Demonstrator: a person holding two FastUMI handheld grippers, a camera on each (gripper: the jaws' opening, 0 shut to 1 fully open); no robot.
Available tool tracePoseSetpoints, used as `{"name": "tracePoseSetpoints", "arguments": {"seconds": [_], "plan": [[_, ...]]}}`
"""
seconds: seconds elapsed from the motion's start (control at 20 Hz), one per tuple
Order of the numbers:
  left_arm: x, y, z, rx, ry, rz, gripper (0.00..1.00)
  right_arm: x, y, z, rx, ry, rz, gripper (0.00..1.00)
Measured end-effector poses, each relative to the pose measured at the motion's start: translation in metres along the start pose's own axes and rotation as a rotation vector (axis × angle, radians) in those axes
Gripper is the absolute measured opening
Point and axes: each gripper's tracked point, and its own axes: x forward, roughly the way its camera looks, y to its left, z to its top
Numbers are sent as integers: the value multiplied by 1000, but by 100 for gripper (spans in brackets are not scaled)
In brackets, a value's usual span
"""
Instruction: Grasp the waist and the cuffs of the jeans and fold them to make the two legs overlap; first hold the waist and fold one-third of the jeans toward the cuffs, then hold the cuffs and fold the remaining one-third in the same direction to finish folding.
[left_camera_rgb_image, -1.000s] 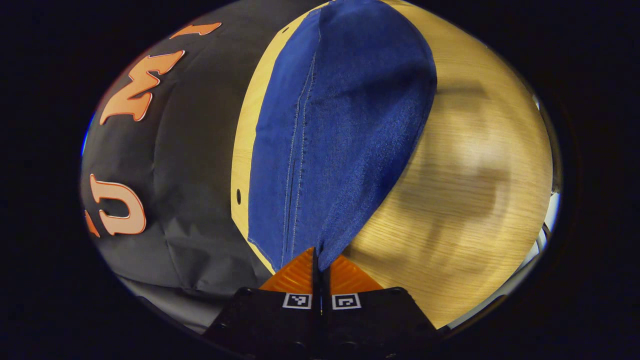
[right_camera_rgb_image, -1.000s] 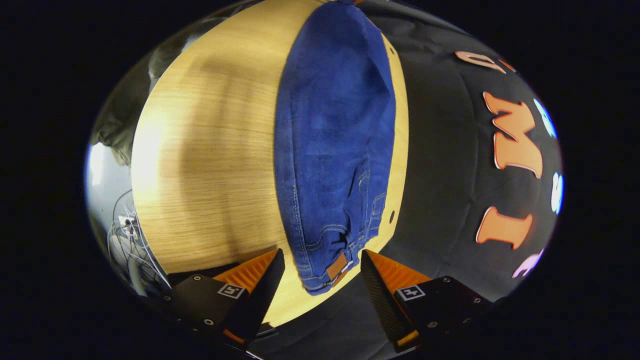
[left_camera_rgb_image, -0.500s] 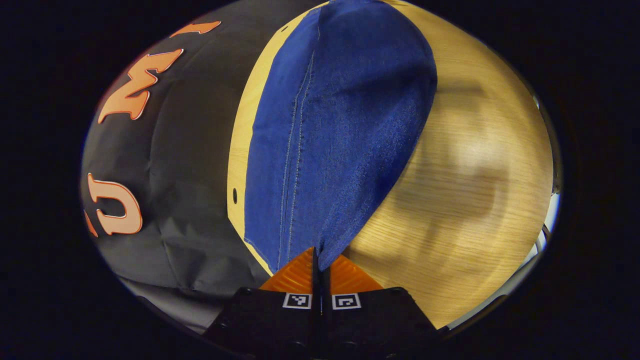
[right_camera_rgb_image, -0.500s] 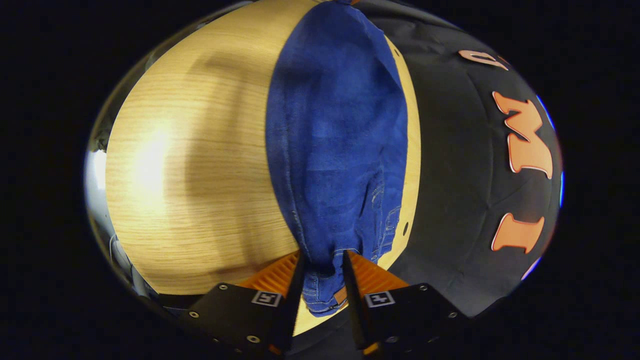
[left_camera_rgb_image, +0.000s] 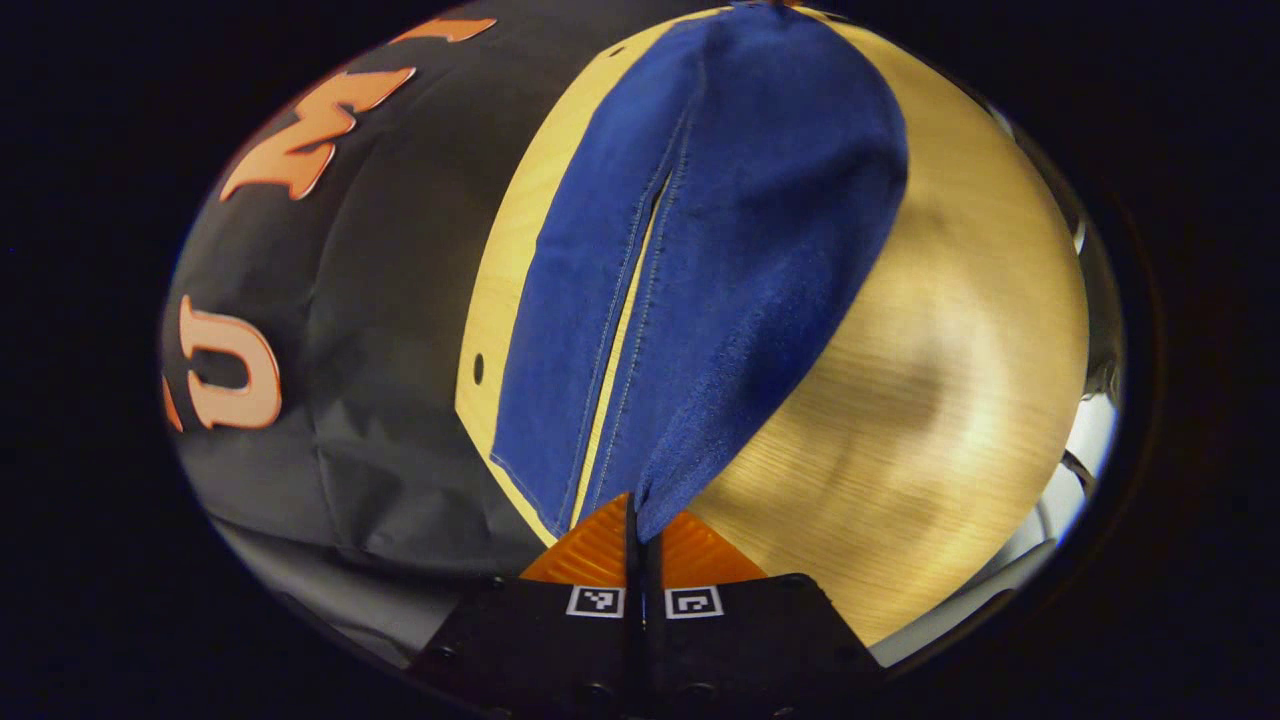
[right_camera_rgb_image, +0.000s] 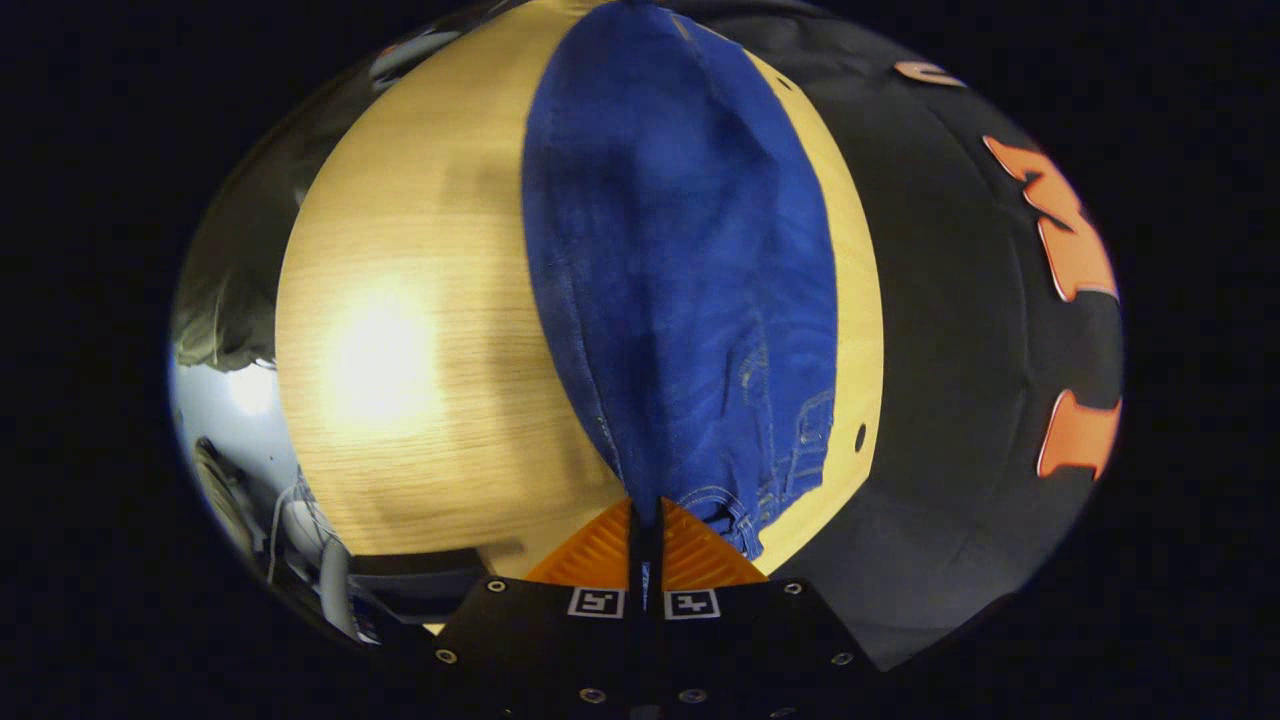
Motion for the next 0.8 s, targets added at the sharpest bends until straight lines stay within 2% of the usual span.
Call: {"name": "tracePoseSetpoints", "arguments": {"seconds": [0.1,0.2,0.3,0.35,0.55,0.6,0.8], "plan": [[-2,9,4,12,-2,-56,1,-8,-20,2,48,0,22,0],[-4,20,10,-18,-9,-120,1,-16,-40,2,78,10,51,0],[-9,46,14,-36,-24,-182,4,-19,-59,4,98,16,82,0],[-12,61,18,-32,-32,-203,1,-20,-68,6,107,17,97,1],[-9,116,24,3,-30,-301,1,-14,-108,12,179,21,152,0],[-2,127,23,17,-25,-317,1,-12,-116,15,217,20,177,0],[43,171,26,117,-1,-329,1,15,-160,26,361,20,202,0]]}}
